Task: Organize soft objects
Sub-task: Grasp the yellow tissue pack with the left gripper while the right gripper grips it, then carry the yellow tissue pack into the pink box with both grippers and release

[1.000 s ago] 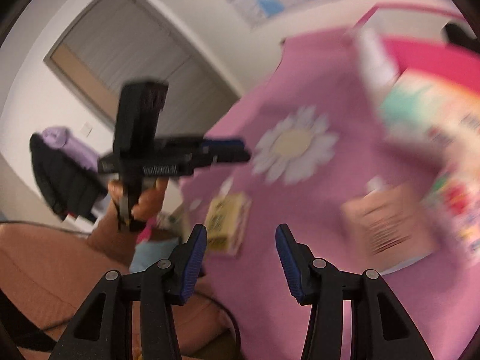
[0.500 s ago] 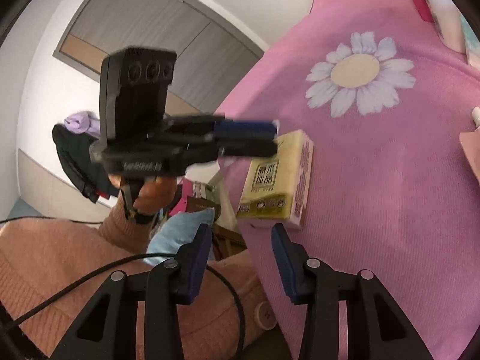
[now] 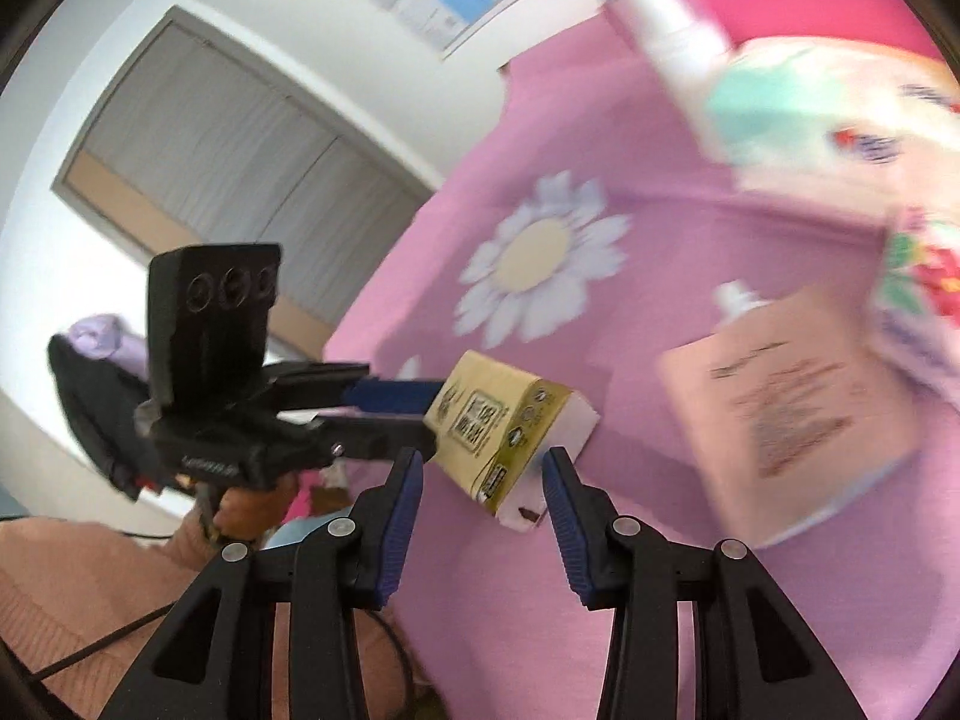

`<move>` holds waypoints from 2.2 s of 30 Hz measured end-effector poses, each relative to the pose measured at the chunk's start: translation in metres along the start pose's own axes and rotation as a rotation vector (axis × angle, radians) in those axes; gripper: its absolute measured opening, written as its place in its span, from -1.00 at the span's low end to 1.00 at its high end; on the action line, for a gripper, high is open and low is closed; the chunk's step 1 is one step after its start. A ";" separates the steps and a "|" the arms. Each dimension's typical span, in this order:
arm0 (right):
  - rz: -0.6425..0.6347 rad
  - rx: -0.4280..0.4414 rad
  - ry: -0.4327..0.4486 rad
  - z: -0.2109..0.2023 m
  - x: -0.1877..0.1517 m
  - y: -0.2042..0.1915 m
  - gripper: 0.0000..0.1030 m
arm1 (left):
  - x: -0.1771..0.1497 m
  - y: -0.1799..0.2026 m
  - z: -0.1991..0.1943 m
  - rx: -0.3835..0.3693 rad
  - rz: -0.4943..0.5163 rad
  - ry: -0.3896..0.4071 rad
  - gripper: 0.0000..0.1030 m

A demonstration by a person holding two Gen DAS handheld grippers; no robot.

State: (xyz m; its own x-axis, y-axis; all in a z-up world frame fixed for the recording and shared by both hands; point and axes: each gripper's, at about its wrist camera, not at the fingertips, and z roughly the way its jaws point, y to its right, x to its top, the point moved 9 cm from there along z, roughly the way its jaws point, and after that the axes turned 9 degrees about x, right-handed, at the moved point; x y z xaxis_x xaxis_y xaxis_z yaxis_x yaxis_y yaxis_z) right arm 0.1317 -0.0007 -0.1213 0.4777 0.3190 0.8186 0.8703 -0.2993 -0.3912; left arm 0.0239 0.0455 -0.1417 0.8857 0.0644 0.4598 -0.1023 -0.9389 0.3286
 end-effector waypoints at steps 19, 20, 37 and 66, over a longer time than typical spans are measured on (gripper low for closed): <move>-0.046 -0.161 0.056 -0.021 0.007 0.011 -0.35 | 0.012 0.013 -0.005 0.037 0.036 0.041 -0.35; -0.053 -0.162 0.061 -0.024 0.008 0.010 -0.35 | 0.014 0.014 -0.007 0.036 0.041 0.047 -0.35; -0.148 -0.203 0.182 -0.074 0.041 -0.016 -0.35 | 0.060 0.041 -0.023 0.035 0.118 0.148 -0.35; -0.277 -0.277 0.397 -0.156 0.137 -0.037 -0.35 | 0.197 0.074 -0.067 0.126 0.234 0.364 -0.35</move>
State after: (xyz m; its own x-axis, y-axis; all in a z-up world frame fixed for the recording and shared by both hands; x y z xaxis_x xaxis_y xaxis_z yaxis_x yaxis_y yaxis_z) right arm 0.1461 -0.0860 0.0713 0.1075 0.0718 0.9916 0.8673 -0.4945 -0.0582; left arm 0.1605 0.0118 0.0284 0.6258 -0.0607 0.7776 -0.2045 -0.9748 0.0885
